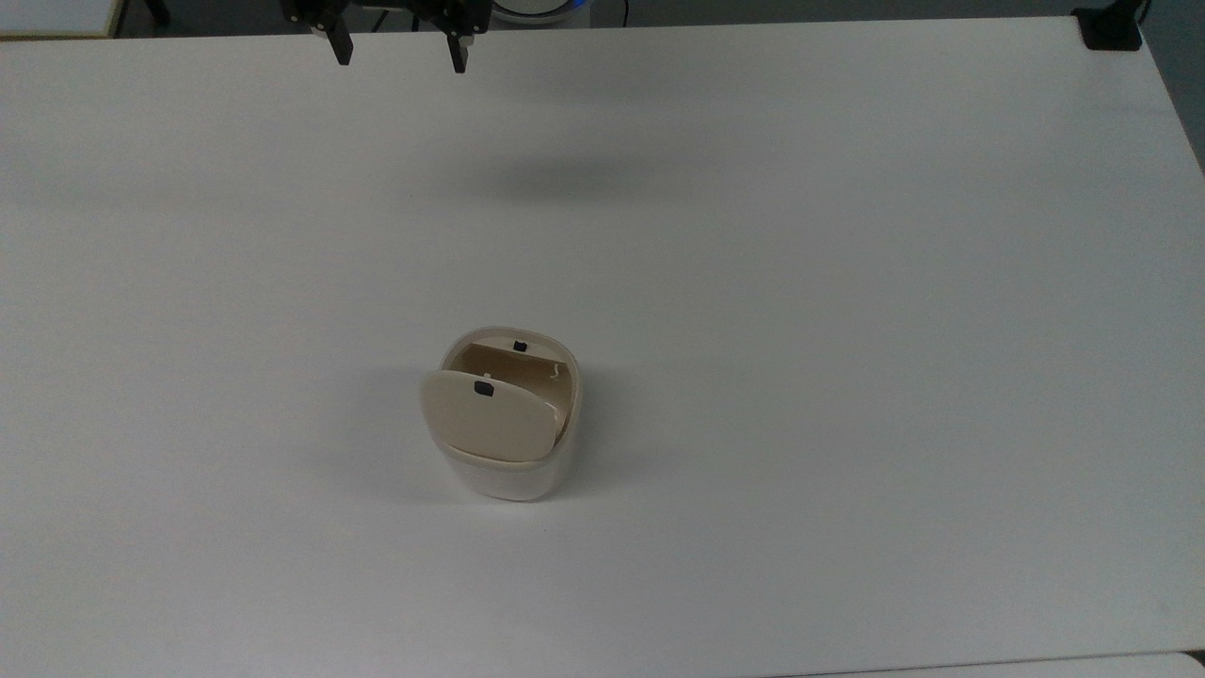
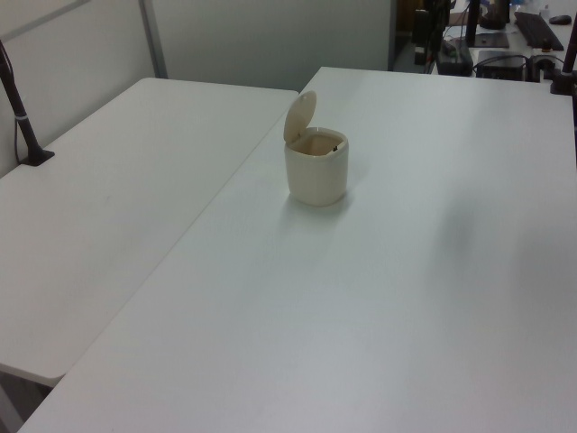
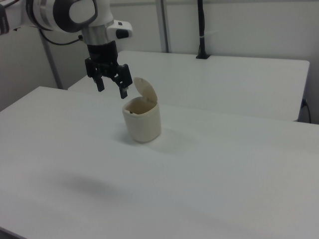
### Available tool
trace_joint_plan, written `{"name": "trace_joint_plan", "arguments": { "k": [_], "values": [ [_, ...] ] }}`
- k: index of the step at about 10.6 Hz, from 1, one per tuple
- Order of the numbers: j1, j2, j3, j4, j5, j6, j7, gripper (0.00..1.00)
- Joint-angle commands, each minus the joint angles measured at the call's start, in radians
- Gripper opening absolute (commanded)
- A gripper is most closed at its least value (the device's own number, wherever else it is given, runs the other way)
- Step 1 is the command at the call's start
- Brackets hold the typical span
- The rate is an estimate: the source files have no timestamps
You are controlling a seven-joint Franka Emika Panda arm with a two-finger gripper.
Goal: Close the trash bin
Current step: 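Move the gripper toward the open lid of the cream trash bin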
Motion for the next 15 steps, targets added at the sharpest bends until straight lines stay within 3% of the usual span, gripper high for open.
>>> {"name": "trace_joint_plan", "arguments": {
  "k": [1,15],
  "values": [
    [0.004,-0.013,-0.006,-0.010,-0.005,-0.029,-0.004,1.00],
    [-0.004,0.052,-0.015,0.040,-0.013,-0.037,-0.036,1.00]
  ]
}}
